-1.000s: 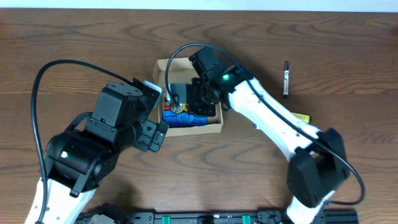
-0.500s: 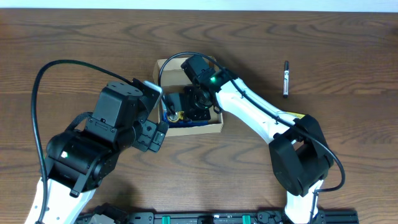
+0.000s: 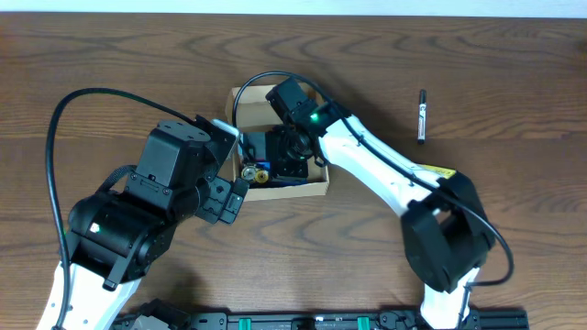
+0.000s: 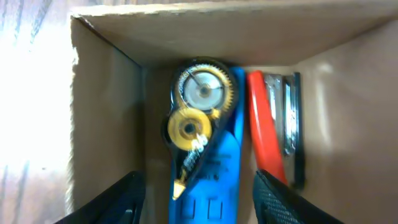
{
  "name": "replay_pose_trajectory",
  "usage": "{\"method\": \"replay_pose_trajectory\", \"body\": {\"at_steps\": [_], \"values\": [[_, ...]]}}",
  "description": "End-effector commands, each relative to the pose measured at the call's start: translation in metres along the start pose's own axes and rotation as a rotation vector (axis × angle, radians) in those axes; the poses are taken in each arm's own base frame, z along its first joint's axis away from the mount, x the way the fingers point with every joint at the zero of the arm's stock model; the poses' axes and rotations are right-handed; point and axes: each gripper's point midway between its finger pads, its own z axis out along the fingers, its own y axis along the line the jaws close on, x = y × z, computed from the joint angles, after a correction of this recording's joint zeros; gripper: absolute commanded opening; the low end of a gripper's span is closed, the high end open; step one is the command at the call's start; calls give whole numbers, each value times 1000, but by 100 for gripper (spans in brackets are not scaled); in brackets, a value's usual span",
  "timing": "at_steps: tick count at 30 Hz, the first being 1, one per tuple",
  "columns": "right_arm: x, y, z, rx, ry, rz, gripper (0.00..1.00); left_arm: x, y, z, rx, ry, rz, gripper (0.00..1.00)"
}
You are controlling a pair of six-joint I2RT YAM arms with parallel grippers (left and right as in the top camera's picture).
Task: Pack container
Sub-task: 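Carry the tape roller into the box and open the right gripper, then move the right gripper to the yellow highlighter and grasp it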
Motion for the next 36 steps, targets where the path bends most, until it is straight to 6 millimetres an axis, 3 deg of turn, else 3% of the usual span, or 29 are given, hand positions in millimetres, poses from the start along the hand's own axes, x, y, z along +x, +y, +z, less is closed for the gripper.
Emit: {"method": "replay_pose_trajectory", "body": {"at_steps": [1, 4, 8, 13, 14, 26, 32, 36], "values": [[-28, -24, -79, 207, -58, 54, 58, 0, 1, -1, -2, -1, 4, 95], [-17, -43, -135, 402, -43, 181, 59, 0, 1, -1, -2, -1, 4, 95], [21, -59, -202, 609, 0, 333, 65, 0, 1, -1, -2, -1, 4, 95], [94, -59, -248, 659, 77, 514, 65, 0, 1, -1, -2, -1, 4, 95], [121, -55, -255, 643, 109, 585, 64, 0, 1, -1, -2, -1, 4, 95], [253, -36, -268, 588, 95, 1109, 66, 0, 1, -1, -2, -1, 4, 95], [299, -17, -231, 564, 122, 1352, 66, 0, 1, -1, -2, -1, 4, 95], [309, -10, -196, 510, 121, 1313, 66, 0, 1, -1, -2, -1, 4, 95]]}}
